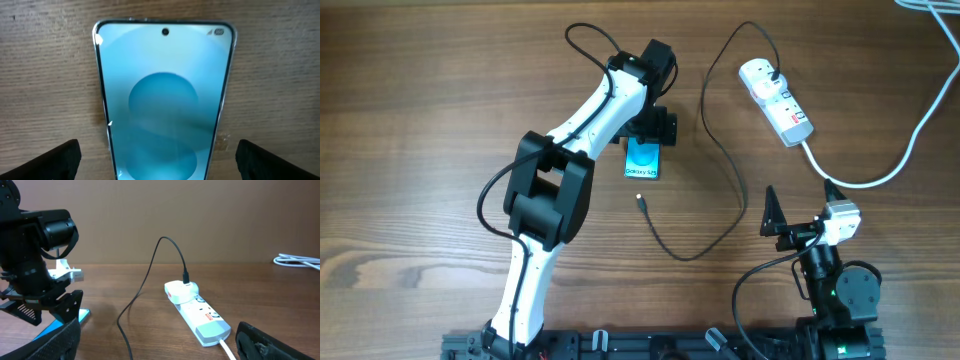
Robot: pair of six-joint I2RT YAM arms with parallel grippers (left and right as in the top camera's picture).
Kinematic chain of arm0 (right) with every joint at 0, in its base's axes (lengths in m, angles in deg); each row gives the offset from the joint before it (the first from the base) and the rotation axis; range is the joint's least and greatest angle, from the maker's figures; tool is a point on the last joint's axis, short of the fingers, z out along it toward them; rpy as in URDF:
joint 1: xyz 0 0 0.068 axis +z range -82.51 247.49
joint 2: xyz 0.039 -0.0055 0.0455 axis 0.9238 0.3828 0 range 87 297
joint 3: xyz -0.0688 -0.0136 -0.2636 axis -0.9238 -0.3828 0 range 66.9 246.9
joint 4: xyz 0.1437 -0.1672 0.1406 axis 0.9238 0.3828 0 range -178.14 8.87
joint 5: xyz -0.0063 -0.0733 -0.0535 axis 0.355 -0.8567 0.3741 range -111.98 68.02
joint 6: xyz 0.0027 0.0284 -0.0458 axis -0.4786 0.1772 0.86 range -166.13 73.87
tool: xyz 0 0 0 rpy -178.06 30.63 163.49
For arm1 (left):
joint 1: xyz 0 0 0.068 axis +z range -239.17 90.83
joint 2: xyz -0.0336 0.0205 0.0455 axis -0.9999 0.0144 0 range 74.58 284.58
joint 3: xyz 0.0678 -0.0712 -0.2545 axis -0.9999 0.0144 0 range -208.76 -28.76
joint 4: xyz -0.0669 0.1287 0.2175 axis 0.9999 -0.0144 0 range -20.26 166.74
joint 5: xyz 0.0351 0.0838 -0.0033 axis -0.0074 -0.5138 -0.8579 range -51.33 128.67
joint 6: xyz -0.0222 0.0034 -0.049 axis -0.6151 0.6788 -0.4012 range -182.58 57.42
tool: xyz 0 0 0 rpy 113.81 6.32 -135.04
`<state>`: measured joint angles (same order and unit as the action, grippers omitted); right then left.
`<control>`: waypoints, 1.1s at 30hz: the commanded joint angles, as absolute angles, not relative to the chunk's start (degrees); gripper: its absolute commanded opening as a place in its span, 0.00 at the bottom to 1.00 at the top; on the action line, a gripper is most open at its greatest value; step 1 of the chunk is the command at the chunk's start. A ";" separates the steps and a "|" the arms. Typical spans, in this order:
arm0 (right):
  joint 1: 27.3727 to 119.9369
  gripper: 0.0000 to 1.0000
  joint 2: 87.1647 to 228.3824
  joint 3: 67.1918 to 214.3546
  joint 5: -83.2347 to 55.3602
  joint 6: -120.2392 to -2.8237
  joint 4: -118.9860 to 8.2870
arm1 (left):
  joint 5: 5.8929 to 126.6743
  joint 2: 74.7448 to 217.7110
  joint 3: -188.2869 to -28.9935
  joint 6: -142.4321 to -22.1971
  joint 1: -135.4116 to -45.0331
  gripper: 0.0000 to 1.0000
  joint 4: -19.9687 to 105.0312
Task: Plug charger to phone and switch on socket
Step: 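Lower the left gripper onto the phone's top edge and close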
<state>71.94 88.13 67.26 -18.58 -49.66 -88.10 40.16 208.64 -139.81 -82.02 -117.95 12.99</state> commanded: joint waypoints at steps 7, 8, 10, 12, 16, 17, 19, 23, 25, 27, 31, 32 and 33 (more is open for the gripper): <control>71.74 1.00 87.80 67.19 -18.91 -49.16 -88.21 | 39.66 209.51 -139.33 -82.09 -118.01 1.00 14.74; 71.74 1.00 87.80 67.19 -18.91 -49.16 -88.19 | 39.66 209.60 -139.31 -82.11 -118.06 1.00 14.74; 71.74 1.00 87.80 67.19 -18.91 -49.18 -88.21 | 39.66 209.65 -139.33 -82.17 -118.06 1.00 14.83; 71.74 1.00 87.80 67.19 -18.91 -49.16 -88.21 | 39.66 209.65 -139.33 -82.17 -118.06 1.00 14.78; 71.74 1.00 87.80 67.19 -18.91 -49.16 -88.21 | 39.64 210.21 -139.31 -82.17 -118.06 1.00 14.61; 71.74 1.00 87.80 67.19 -18.91 -49.16 -88.21 | 39.62 210.39 -139.31 -82.41 -118.10 1.00 14.57; 71.74 1.00 87.80 67.19 -18.91 -49.16 -88.21 | 39.62 211.09 -139.31 -82.39 -118.17 1.00 14.46; 71.74 1.00 87.80 67.19 -18.91 -49.16 -88.21 | 39.60 213.27 -139.31 -82.39 -118.58 1.00 14.32; 71.74 1.00 87.80 67.19 -18.91 -49.18 -88.21 | 39.60 214.26 -139.31 -82.39 -118.82 1.00 14.17; 71.74 1.00 87.80 67.19 -18.91 -49.18 -88.21 | 39.60 215.00 -139.31 -82.39 -118.98 1.00 14.15; 71.74 1.00 87.80 67.19 -18.91 -49.16 -88.21 | 39.62 215.39 -139.31 -82.41 -119.02 1.00 14.19; 71.74 1.00 87.80 67.19 -18.91 -49.18 -88.21 | 39.62 215.39 -139.33 -82.41 -119.02 1.00 14.24; 71.74 1.00 87.80 67.19 -18.91 -49.16 -88.21 | 39.64 215.39 -139.33 -82.41 -119.02 1.00 14.37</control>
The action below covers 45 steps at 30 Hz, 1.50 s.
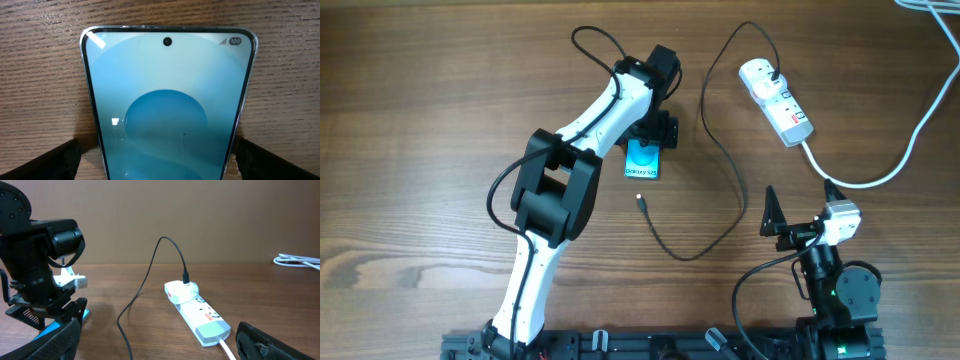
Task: Plug charger to phone and switch on socket
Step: 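Lower the left gripper onto the phone's top edge and close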
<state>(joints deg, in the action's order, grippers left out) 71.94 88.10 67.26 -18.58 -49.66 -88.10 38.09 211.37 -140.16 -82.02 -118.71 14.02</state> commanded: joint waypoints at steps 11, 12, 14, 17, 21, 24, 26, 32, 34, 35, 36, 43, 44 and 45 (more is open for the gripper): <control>71.74 1.00 87.80 67.19 -18.91 -49.18 -88.21 | 38.90 215.39 -139.33 -82.81 -119.02 1.00 14.39; 71.74 0.99 87.80 67.19 -18.91 -49.16 -88.21 | 38.46 215.39 -139.33 -82.83 -119.04 1.00 14.19; 71.74 1.00 87.80 67.19 -18.91 -49.16 -88.21 | 37.52 215.39 -139.33 -83.00 -119.19 1.00 13.71; 71.74 1.00 87.80 67.19 -18.91 -49.16 -88.21 | 37.48 215.39 -139.33 -82.96 -119.70 1.00 13.30; 71.74 1.00 87.80 67.19 -18.91 -49.16 -88.21 | 37.48 215.39 -139.33 -82.74 -120.99 1.00 13.34; 71.74 1.00 87.80 67.19 -18.91 -49.14 -88.21 | 37.48 215.39 -139.33 -82.78 -121.71 1.00 13.32; 71.74 1.00 87.80 67.19 -18.91 -49.18 -88.21 | 37.08 215.39 -139.33 -82.81 -121.82 1.00 13.32; 71.74 1.00 87.80 67.19 -18.91 -49.18 -88.19 | 34.04 215.39 -139.31 -84.27 -120.92 1.00 12.77; 71.74 1.00 87.80 67.19 -18.91 -49.16 -88.21 | 34.07 215.39 -139.31 -84.29 -120.42 1.00 12.75; 71.74 1.00 87.80 67.19 -18.91 -49.18 -88.21 | 34.09 215.39 -139.31 -84.29 -119.91 1.00 12.66; 71.74 1.00 87.80 67.19 -18.91 -49.16 -88.21 | 34.24 215.39 -139.31 -84.31 -119.54 1.00 12.60; 71.76 1.00 87.80 67.19 -18.91 -49.16 -88.21 | 36.23 215.39 -139.31 -87.02 -118.19 1.00 12.93; 71.74 1.00 87.80 67.19 -18.91 -49.16 -88.21 | 36.23 215.39 -139.31 -86.96 -118.30 1.00 12.95; 71.74 1.00 87.80 67.19 -18.91 -49.16 -88.19 | 36.23 215.39 -139.31 -87.00 -118.32 1.00 12.93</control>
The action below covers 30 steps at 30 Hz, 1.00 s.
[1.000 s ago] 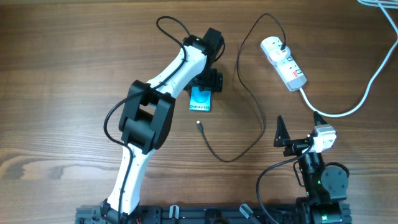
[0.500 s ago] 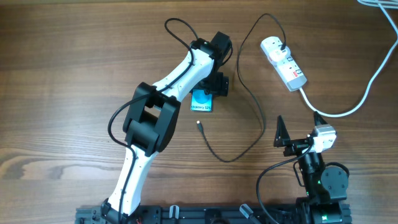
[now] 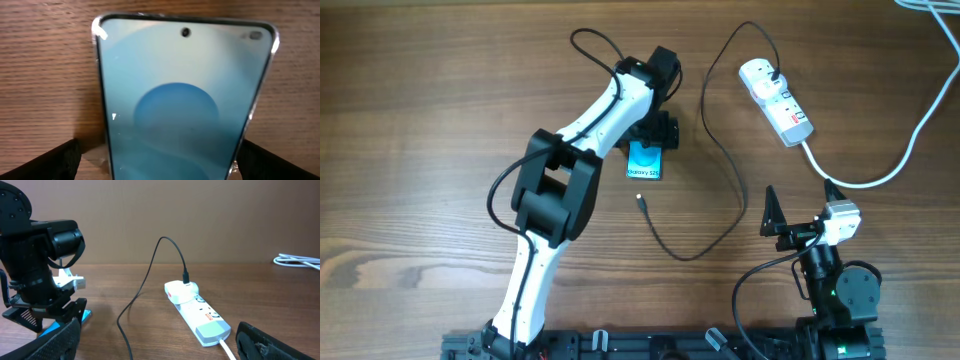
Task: Plug charger to phone and switch on socket
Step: 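Lower the left gripper onto the phone's top edge and close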
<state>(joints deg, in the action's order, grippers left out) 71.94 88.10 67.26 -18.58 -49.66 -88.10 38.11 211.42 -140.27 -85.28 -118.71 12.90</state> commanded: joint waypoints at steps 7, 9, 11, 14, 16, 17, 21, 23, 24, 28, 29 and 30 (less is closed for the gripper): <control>71.74 1.00 87.80 67.19 -18.91 -49.16 -88.21 | 36.80 215.39 -139.31 -87.05 -118.60 1.00 12.66; 71.74 1.00 87.80 67.19 -18.91 -49.18 -88.21 | 36.91 215.39 -139.33 -86.98 -119.24 1.00 12.64; 71.74 1.00 87.80 67.19 -18.91 -49.16 -88.21 | 36.58 215.39 -139.31 -86.85 -119.98 1.00 12.73; 71.74 1.00 87.80 67.19 -18.91 -49.18 -88.21 | 35.60 215.39 -139.31 -87.07 -120.31 1.00 12.95; 71.74 1.00 87.80 67.19 -18.91 -49.18 -88.21 | 35.62 215.39 -139.31 -87.09 -120.22 1.00 12.95; 71.74 1.00 87.80 67.19 -18.91 -49.18 -88.21 | 35.95 215.39 -139.31 -87.09 -120.16 1.00 12.93; 71.74 1.00 87.80 67.19 -18.91 -49.18 -88.21 | 36.51 215.39 -139.31 -87.07 -120.13 1.00 12.86; 71.76 1.00 87.80 67.19 -18.91 -49.14 -88.21 | 37.41 215.39 -139.31 -87.02 -120.18 1.00 12.90; 71.74 1.00 87.80 67.19 -18.91 -49.16 -88.21 | 37.80 215.39 -139.31 -87.05 -120.20 1.00 12.88; 71.74 1.00 87.80 67.19 -18.91 -49.18 -88.21 | 37.76 215.39 -139.31 -87.05 -120.18 1.00 12.88; 71.74 1.00 87.80 67.19 -18.91 -49.16 -88.19 | 37.74 215.39 -139.31 -87.05 -120.13 0.97 12.88; 71.74 1.00 87.80 67.19 -18.91 -49.16 -88.21 | 37.76 215.39 -139.31 -87.05 -120.13 0.95 12.86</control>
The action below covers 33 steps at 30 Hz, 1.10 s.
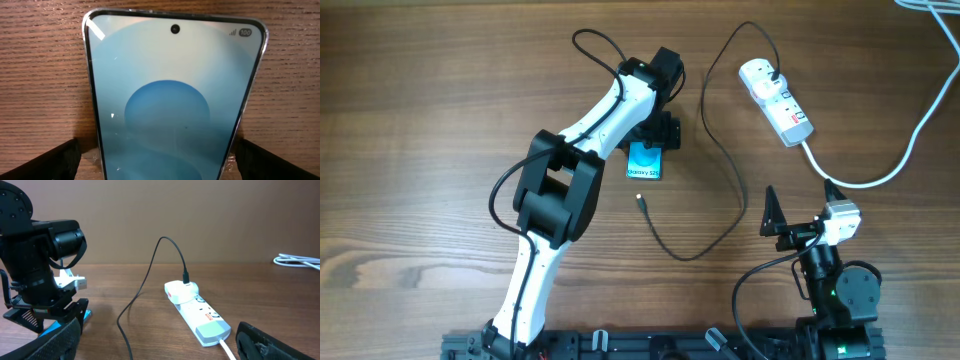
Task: Plug charger to phone and switch on socket
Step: 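Lower the left gripper onto the phone's top edge and close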
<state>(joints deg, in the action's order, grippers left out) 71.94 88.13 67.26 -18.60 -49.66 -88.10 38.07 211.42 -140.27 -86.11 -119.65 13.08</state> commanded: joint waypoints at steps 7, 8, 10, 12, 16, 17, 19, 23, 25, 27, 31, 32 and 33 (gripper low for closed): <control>71.74 1.00 87.80 67.19 -18.91 -49.16 -88.21 | 37.76 215.39 -139.31 -87.05 -120.13 0.82 12.88; 71.74 1.00 87.80 67.19 -18.91 -49.18 -88.21 | 37.76 215.39 -139.31 -87.05 -120.13 0.82 12.88; 71.74 1.00 87.80 67.19 -18.91 -49.18 -88.21 | 37.76 215.39 -139.31 -87.05 -120.13 0.79 12.88; 71.74 1.00 87.80 67.19 -18.91 -49.18 -88.21 | 37.74 215.39 -139.31 -87.05 -120.13 0.77 12.88; 71.74 1.00 87.80 67.19 -18.91 -49.18 -88.21 | 37.74 215.39 -139.31 -87.05 -120.13 0.77 12.88; 71.74 1.00 87.80 67.19 -18.91 -49.16 -88.21 | 37.72 215.39 -139.33 -87.05 -120.13 0.77 12.90; 71.74 1.00 87.80 67.19 -18.91 -49.18 -88.21 | 37.72 215.39 -139.33 -87.07 -120.13 0.76 12.90; 71.74 1.00 87.80 67.19 -18.91 -49.14 -88.21 | 37.72 215.39 -139.33 -87.07 -120.13 0.76 12.90; 71.74 1.00 87.80 67.19 -18.91 -49.18 -88.21 | 37.72 215.39 -139.33 -87.07 -120.13 0.76 12.90; 71.74 1.00 87.80 67.19 -18.91 -49.16 -88.21 | 37.72 215.39 -139.33 -87.05 -120.13 0.76 12.90; 71.74 1.00 87.80 67.19 -18.91 -49.16 -88.21 | 37.72 215.39 -139.33 -87.05 -120.13 0.75 12.90; 71.76 0.99 87.80 67.19 -18.91 -49.18 -88.21 | 37.72 215.39 -139.33 -87.05 -120.13 0.75 12.88; 71.74 1.00 87.80 67.19 -18.91 -49.16 -88.21 | 37.72 215.39 -139.33 -87.07 -120.13 0.75 12.90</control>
<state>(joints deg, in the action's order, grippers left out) 71.94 88.13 67.26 -18.58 -49.66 -88.12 38.15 211.42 -140.27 -86.89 -119.89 13.01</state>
